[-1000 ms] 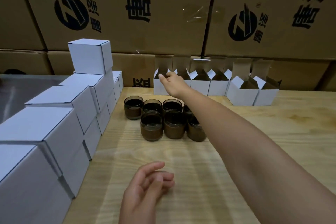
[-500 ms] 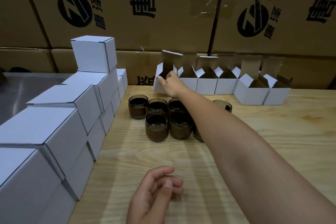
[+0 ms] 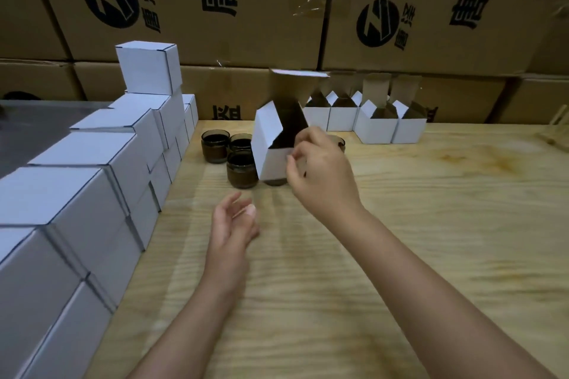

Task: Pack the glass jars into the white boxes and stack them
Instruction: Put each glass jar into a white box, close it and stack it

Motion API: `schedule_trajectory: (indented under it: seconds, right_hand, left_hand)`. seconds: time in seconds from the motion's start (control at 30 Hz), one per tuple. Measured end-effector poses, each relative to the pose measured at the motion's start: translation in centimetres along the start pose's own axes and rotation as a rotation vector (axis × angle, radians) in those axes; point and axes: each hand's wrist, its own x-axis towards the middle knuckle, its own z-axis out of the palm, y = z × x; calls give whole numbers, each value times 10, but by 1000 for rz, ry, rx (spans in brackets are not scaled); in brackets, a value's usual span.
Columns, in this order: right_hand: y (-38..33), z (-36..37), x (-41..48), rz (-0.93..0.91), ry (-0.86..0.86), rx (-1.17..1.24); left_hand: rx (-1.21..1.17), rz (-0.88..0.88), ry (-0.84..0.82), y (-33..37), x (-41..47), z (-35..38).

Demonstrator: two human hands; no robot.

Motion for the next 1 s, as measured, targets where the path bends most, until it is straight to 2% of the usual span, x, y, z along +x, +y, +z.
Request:
schedule_trajectory:
  seconds: [0.23,0.37,0.5,0.57,0.63,0.73,0.8,0.9,1.0]
  right_hand:
    - [-20,-4,-84,-25,-93,-41]
    - [-24,4,-97,-149,13,-35]
    - [-20,8,-97,-197,157,111]
    - [-16,9,-93,-142,223,215]
    - [-11,9,-90,-2,249,323]
    - [-4,11,-87,243,152,472]
    - [-1,11,-86,295,131,526]
    - [4,10,-85,304,203,529]
    - [11,11,-85,431,169,534]
  left_hand:
    - [123,35,-135,-1,-1,0]
    - [171,88,-172,-4,-1,-1]
    - [195,145,-150,-1,-5,2]
    - [217,158,-147,0,-4,2]
    - [242,156,-154,0,-5,2]
    - [273,148,-168,0,-5,3]
    - [279,157,-178,0,-5,4]
    - [294,168,-173,1,-6,4]
    - [332,182,-165,2,-7,4]
